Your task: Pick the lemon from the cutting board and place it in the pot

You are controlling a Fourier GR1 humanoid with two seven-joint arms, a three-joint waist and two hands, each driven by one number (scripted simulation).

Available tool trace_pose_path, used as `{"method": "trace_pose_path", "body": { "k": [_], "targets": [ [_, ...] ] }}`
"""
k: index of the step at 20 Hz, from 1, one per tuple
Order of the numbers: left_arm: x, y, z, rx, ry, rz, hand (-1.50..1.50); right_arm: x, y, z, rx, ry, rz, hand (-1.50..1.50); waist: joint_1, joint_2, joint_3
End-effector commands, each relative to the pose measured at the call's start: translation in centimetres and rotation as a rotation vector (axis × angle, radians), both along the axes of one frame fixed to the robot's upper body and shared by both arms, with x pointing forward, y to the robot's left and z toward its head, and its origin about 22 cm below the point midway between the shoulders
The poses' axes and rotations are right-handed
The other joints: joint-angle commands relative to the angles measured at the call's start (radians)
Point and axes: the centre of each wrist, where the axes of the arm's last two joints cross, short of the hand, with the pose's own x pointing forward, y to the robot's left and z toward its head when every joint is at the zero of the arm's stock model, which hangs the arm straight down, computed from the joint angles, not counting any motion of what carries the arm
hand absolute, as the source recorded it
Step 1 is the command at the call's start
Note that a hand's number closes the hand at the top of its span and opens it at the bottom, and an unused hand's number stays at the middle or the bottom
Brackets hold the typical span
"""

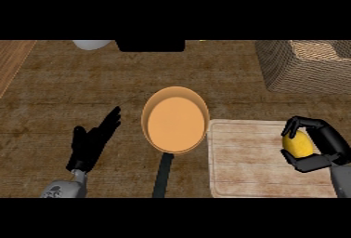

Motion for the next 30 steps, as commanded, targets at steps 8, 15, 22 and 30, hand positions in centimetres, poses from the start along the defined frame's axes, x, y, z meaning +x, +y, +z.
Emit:
{"method": "trace_pose_path", "body": {
  "k": [8, 15, 22, 30],
  "targets": [
    [-1.0, 0.8, 0.6, -0.001, 0.021, -0.012, 0.0, -1.4, 3.3, 9.2, -0.191, -0.249, -0.044, 1.5, -0.003, -0.002, 0.0],
    [-1.0, 0.2, -0.2, 0.002, 0.01, 0.0, 0.0, -2.2, 8.5, 17.2, -0.287, -0.283, -0.049, 1.5, -0.002, -0.002, -0.001],
    [0.1, 1.4, 1.7, 0.005, 0.012, -0.021, 0.0, 0.6, 16.3, 22.0, -0.41, -0.286, -0.026, 1.5, 0.017, 0.0, 0.0],
    [1.1, -2.2, 1.2, -0.002, -0.005, -0.032, 0.0, 3.5, 24.0, 23.6, -0.619, -0.264, 0.03, 1.5, 0.017, 0.003, 0.0]
  ]
}}
